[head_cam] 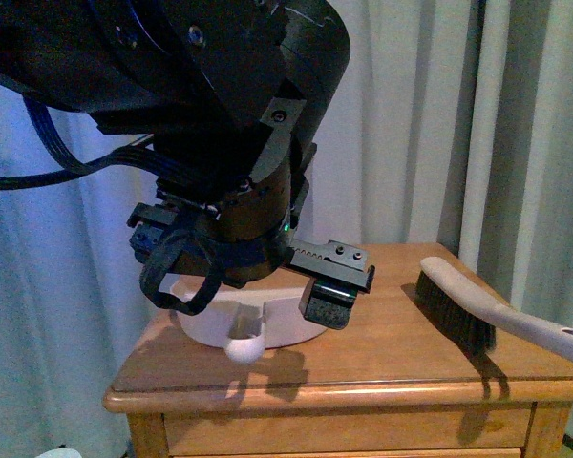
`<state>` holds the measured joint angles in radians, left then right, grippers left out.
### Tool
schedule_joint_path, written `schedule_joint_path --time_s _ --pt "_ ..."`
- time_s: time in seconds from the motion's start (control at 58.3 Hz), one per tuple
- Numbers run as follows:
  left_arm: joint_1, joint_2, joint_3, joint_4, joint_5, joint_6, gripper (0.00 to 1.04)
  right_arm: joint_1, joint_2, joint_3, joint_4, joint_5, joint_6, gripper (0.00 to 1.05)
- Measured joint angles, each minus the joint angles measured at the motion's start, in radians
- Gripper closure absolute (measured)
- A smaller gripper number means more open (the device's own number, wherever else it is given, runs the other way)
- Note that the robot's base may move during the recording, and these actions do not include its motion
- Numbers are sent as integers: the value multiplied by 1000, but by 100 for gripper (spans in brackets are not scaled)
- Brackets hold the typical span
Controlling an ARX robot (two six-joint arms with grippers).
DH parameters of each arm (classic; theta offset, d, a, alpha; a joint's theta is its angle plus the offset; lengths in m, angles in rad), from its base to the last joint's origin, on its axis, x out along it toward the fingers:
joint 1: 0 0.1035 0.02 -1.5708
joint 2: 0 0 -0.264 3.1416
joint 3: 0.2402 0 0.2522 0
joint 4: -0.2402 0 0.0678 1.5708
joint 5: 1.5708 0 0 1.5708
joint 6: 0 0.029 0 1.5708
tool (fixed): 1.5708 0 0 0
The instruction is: Clean up trash
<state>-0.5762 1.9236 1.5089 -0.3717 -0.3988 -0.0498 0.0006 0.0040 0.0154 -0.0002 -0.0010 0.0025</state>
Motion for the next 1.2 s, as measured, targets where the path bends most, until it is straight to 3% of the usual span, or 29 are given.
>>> schedule_joint_path --time_s 0.84,1.115,1.2 --pt "57 122 27 25 -17 -27 8 0 0 0 0 0 0 7" --pt "57 122 25 32 -19 -27 51 0 0 0 0 0 0 7" --pt "57 122 24 32 -17 -27 70 0 0 0 0 0 0 7"
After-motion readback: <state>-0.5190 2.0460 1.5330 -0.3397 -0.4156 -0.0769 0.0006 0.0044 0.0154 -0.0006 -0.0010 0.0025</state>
